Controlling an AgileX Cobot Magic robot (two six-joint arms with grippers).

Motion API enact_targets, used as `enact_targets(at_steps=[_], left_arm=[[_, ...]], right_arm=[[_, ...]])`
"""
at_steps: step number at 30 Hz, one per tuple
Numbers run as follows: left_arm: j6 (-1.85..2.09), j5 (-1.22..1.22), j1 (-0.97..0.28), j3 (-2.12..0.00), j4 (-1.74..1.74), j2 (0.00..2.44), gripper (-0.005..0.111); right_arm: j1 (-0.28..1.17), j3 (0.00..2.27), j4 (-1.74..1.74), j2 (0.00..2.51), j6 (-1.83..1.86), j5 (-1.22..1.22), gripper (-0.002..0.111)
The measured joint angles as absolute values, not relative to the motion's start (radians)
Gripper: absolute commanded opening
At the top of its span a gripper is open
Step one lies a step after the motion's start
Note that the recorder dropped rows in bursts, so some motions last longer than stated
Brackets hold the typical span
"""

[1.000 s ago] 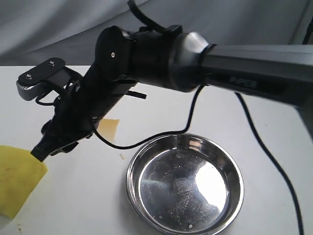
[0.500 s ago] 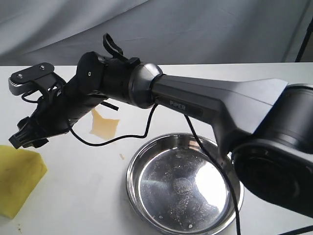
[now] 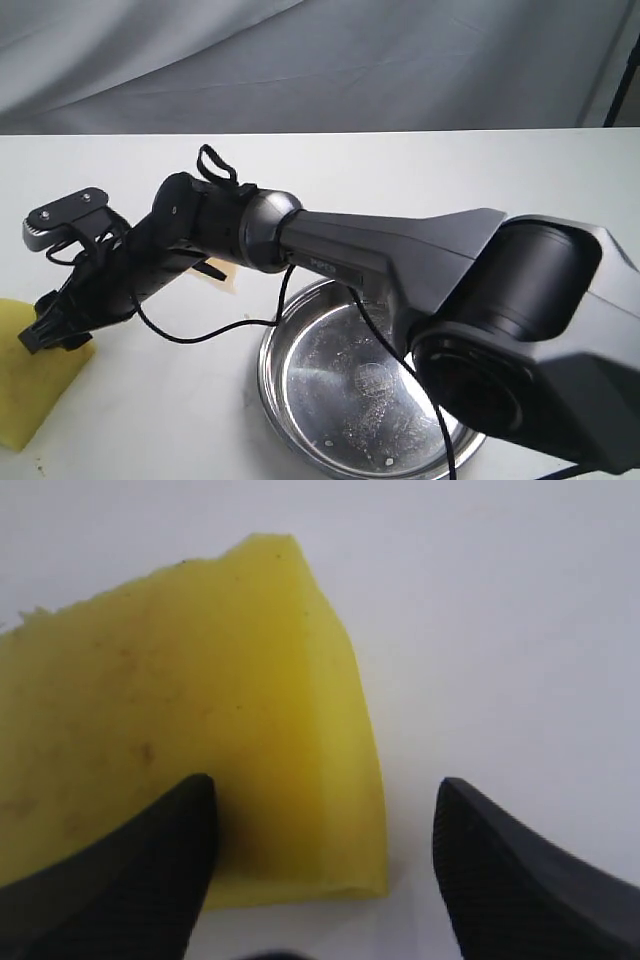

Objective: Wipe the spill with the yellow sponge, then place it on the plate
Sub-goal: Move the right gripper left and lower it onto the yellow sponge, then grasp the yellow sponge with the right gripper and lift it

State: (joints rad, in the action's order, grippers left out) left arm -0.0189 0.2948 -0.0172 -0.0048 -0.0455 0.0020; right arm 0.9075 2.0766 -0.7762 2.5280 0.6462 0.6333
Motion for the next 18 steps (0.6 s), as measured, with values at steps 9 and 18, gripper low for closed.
enact_targets(at_steps=[9,18], left_arm=[[-0.019,0.295,-0.017,-0.005,-0.046,0.002,0.000],[-0.019,0.295,-0.017,-0.005,-0.046,0.002,0.000]], right_arm=[[0.937,2.079,-0.802,2.549,0.679,0.572,0.033],[0.941,2.084,-0.810,2.556,0.679,0.545,0.000]])
